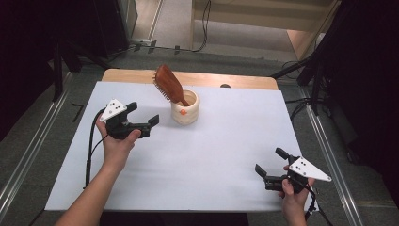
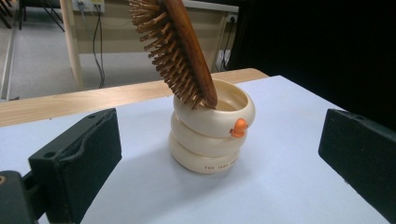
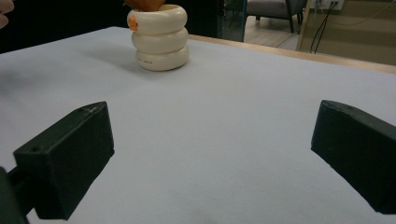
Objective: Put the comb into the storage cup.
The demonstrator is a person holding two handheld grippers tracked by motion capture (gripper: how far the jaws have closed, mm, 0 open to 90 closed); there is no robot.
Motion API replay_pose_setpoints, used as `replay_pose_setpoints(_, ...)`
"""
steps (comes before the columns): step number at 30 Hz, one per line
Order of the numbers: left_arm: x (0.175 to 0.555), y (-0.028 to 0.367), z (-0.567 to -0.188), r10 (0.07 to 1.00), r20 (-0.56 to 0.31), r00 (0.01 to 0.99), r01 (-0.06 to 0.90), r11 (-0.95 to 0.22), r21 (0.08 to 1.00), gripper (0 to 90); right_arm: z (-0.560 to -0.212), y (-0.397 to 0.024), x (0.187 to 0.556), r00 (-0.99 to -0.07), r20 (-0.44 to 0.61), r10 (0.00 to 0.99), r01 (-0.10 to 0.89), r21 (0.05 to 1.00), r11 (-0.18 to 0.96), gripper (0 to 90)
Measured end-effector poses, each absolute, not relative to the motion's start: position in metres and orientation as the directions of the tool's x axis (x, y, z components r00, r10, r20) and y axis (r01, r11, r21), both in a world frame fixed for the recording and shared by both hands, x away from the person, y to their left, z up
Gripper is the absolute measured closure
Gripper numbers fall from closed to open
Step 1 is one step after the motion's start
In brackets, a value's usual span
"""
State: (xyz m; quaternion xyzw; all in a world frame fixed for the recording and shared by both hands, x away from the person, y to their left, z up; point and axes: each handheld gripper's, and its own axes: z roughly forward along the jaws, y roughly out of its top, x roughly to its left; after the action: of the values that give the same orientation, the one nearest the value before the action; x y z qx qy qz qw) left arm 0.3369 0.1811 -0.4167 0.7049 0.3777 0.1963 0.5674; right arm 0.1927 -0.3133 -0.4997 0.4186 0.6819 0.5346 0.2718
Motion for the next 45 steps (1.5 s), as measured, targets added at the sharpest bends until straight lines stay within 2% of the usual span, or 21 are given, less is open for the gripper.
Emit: replay_pose_setpoints(45,0.252,0.268,-0.445,0.807,-0.084,0.584,0.28,-0.103,0.955,0.0,-0.499,-0.314,0.191,-0.482,0.085,0.872,0.287,0.956,0.066,0.0)
